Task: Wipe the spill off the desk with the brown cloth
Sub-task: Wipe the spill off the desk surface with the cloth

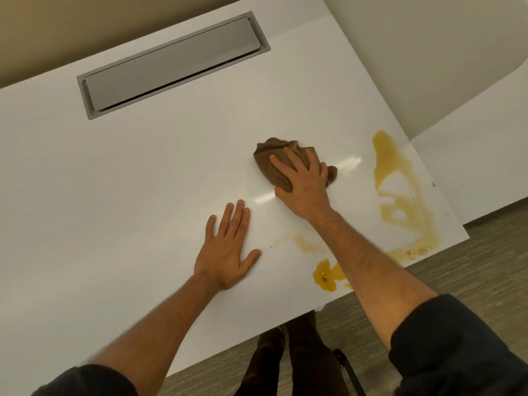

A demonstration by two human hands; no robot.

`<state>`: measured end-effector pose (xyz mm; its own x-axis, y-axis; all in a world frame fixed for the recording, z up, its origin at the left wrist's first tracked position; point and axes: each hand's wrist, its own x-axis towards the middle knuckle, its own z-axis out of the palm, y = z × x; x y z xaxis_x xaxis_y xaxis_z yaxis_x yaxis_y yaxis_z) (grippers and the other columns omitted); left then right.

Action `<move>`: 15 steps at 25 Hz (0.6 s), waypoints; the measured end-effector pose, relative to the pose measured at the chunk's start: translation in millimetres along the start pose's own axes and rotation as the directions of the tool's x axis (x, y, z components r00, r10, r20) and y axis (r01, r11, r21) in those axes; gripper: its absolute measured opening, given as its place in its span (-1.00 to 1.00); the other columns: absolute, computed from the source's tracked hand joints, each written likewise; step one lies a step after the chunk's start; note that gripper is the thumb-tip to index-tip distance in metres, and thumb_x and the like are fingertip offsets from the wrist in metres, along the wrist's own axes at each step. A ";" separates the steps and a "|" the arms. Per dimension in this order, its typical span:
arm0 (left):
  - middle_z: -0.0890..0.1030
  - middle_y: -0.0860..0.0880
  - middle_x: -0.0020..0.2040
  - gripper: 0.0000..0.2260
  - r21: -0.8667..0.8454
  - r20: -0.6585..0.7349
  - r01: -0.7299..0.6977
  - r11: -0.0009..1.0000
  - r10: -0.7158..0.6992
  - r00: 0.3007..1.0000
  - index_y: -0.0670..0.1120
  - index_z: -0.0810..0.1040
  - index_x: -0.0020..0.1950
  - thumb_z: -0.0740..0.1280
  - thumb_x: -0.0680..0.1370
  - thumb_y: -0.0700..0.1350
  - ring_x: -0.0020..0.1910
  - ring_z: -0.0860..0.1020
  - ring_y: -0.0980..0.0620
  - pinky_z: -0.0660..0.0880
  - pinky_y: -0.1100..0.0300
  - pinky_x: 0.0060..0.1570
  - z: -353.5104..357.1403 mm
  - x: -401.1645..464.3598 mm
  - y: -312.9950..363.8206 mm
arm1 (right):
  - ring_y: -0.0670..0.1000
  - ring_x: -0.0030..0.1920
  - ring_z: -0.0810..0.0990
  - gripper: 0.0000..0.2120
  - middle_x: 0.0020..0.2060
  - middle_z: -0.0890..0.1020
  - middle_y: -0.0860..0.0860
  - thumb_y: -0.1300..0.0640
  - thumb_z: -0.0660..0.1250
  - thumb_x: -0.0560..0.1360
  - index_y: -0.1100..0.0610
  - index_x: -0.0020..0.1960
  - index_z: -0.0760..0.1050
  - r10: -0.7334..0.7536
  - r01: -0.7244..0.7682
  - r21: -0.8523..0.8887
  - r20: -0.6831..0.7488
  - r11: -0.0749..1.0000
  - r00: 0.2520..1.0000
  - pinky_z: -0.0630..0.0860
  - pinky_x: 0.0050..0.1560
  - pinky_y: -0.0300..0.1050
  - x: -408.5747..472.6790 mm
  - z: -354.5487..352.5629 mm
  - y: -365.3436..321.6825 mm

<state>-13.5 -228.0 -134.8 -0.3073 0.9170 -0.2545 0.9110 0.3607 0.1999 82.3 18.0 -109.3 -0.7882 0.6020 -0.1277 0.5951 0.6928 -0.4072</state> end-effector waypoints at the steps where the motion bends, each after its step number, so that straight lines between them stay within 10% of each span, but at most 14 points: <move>1: -0.22 -0.04 0.73 -0.21 -0.003 -0.006 -0.003 1.000 0.003 1.000 -0.06 -0.21 0.72 -0.04 0.66 0.37 0.71 -0.20 -0.07 -0.07 -0.25 0.64 0.0 0.1 -0.1 | 0.31 0.58 0.11 -0.37 0.59 0.29 -0.01 -0.02 0.35 0.51 -0.18 0.56 0.32 -0.066 0.066 0.018 0.021 0.998 0.998 0.13 0.44 0.42 -10.1 -1.7 1.1; 4: -0.22 -0.04 0.73 -0.22 -0.008 -0.012 -0.008 1.000 0.008 1.000 -0.06 -0.20 0.72 -0.04 0.67 0.36 0.71 -0.19 -0.08 -0.05 -0.25 0.64 -1.4 -1.1 0.2 | 0.32 0.58 0.17 -0.39 0.57 0.33 0.02 0.05 0.31 0.48 -0.10 0.53 0.38 -0.185 0.183 0.043 0.042 0.982 0.982 0.23 0.42 0.35 -47.4 -11.5 22.7; 15: -0.23 -0.05 0.73 -0.22 0.002 0.006 0.006 1.000 -0.006 1.000 -0.06 -0.22 0.72 -0.06 0.66 0.36 0.71 -0.19 -0.09 -0.05 -0.26 0.64 -2.8 -1.0 2.4 | 0.38 0.60 0.00 -0.34 0.65 0.08 0.14 -0.25 -0.04 0.60 -0.07 0.66 0.04 0.290 -0.290 -0.067 -0.011 0.955 0.957 0.09 0.46 0.47 -133.5 22.5 -14.5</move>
<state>-11.8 -227.6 -131.5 -0.3110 0.9138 -0.2613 0.9096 0.3659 0.1969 175.3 -81.3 -106.7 -0.5798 0.7814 -0.2306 0.8075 0.5133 -0.2908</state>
